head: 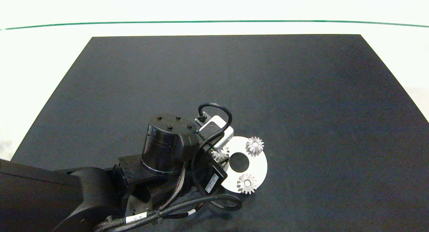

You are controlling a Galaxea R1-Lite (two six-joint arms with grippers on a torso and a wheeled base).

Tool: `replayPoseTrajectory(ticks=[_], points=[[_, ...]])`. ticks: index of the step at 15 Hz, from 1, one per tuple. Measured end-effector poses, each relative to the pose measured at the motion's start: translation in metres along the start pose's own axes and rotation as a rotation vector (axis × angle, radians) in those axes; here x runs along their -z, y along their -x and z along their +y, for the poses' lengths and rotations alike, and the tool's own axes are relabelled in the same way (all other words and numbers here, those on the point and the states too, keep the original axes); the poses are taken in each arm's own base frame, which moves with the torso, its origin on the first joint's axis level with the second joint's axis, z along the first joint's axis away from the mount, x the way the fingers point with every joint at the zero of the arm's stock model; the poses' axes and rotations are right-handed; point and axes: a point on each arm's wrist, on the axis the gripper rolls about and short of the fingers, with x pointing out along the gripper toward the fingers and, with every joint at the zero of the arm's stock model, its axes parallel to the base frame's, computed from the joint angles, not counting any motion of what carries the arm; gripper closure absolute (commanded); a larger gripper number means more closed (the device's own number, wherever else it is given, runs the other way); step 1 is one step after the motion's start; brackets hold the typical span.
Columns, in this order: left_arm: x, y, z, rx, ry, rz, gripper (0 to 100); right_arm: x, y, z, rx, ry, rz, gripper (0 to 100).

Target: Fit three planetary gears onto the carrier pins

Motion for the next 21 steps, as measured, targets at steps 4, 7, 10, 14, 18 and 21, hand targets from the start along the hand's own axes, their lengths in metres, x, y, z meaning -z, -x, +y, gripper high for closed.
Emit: replayPoseTrajectory(ticks=[4,7,10,14,18,21], points=[[0.0011,-0.0014,0.0003,-0.001,-0.001,0.003,87,0.0,0.0002,-0.0001,0.0,0.0,-0.001,0],[0.0014,-0.0019,0.0002,0.0,-0.003,0.006,87,0.0002,0.0003,-0.0002,-0.001,0.0,-0.002,0],[0.0014,-0.0019,0.0007,-0.001,-0.004,0.006,87,0.0008,0.0006,-0.0003,-0.002,0.0,-0.004,0],[-0.0008,-0.0018,0.0031,-0.008,0.0,0.002,87,0.0009,0.0005,-0.0001,-0.001,0.0,-0.002,0],[-0.0006,-0.0009,0.0036,-0.01,0.001,0.0,87,0.001,0.0005,-0.0001,-0.002,0.0,-0.002,0],[0.0007,-0.0007,0.0033,-0.008,0.002,0.004,87,0.0011,0.0007,-0.0001,-0.001,-0.001,-0.004,0]])
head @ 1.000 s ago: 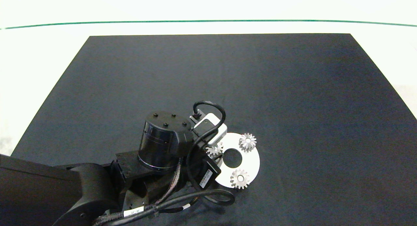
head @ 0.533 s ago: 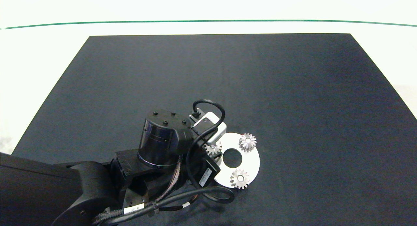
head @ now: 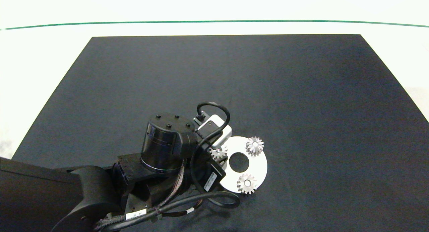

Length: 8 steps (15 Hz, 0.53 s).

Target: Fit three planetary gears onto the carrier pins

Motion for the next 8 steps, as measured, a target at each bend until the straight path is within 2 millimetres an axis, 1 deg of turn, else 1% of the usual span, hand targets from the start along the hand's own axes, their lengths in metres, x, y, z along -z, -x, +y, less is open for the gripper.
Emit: replayPoseTrajectory(ticks=[5,6,8], points=[[-0.0005,-0.0002,-0.0004,0.001,0.003,0.0,87,-0.0009,0.0007,-0.0004,0.001,-0.001,-0.004,0],[-0.0006,-0.0003,-0.0004,0.001,0.003,-0.001,0,-0.0009,0.0007,-0.0004,0.0,-0.002,-0.004,0],[-0.0004,-0.0001,-0.0013,0.003,0.001,0.0,0,-0.0011,0.0007,-0.0005,0.001,-0.001,-0.004,0]])
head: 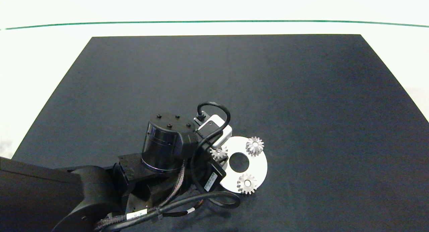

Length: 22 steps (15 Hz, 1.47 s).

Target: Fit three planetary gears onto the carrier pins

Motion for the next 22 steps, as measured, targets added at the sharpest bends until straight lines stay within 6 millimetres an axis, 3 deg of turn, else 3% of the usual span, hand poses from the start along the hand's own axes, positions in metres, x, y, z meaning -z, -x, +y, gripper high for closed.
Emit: replayPoseTrajectory(ticks=[8,12,15,18,22], points=[[0.0,0.002,0.001,-0.002,0.002,-0.002,0,-0.001,0.001,0.0,0.001,-0.001,-0.003,0],[-0.007,0.027,0.015,-0.011,0.002,0.024,0,-0.005,0.001,-0.002,0.0,-0.002,-0.009,0],[-0.013,0.084,0.05,-0.046,0.018,0.139,0,-0.019,-0.004,-0.003,0.007,-0.004,-0.008,0],[-0.012,0.172,0.085,-0.158,0.083,0.136,0,-0.038,-0.013,-0.004,0.008,0.002,0.024,0],[0.021,0.292,0.082,-0.348,0.185,0.11,0,-0.049,-0.027,0.002,0.055,-0.01,0.115,0]])
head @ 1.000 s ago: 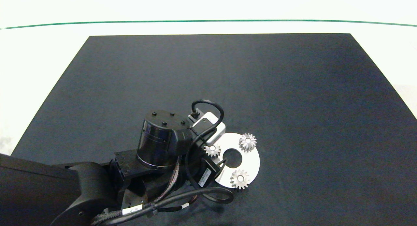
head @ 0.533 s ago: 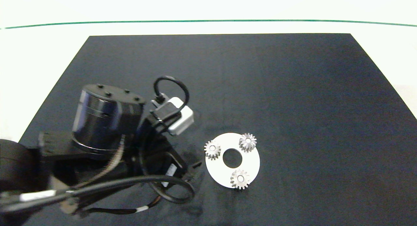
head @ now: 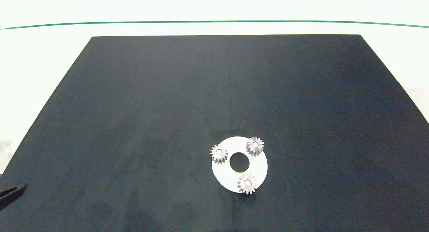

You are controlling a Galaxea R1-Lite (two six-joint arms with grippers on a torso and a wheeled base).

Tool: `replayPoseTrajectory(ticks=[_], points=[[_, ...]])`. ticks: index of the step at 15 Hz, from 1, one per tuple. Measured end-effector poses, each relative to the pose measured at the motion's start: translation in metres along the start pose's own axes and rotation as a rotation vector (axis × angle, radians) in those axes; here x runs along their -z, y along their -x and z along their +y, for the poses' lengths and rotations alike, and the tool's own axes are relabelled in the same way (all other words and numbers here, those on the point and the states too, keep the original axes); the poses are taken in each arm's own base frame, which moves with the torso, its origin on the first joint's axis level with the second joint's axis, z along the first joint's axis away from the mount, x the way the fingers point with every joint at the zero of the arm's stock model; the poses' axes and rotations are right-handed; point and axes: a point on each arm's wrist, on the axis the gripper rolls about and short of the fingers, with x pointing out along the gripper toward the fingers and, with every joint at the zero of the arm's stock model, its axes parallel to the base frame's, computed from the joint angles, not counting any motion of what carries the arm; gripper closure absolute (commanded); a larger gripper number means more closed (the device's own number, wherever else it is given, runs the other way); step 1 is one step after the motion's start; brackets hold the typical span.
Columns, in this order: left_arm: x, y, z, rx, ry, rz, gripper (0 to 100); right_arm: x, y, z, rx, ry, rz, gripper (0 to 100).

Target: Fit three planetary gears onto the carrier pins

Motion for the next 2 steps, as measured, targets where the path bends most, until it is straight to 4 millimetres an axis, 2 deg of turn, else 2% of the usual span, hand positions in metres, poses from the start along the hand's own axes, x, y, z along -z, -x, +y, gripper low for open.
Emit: replayPoseTrajectory(ticks=[2], points=[[0.022,0.04,0.001,-0.162,0.08,-0.025,0,0.003,0.001,0.006,0.065,-0.022,0.034,0]])
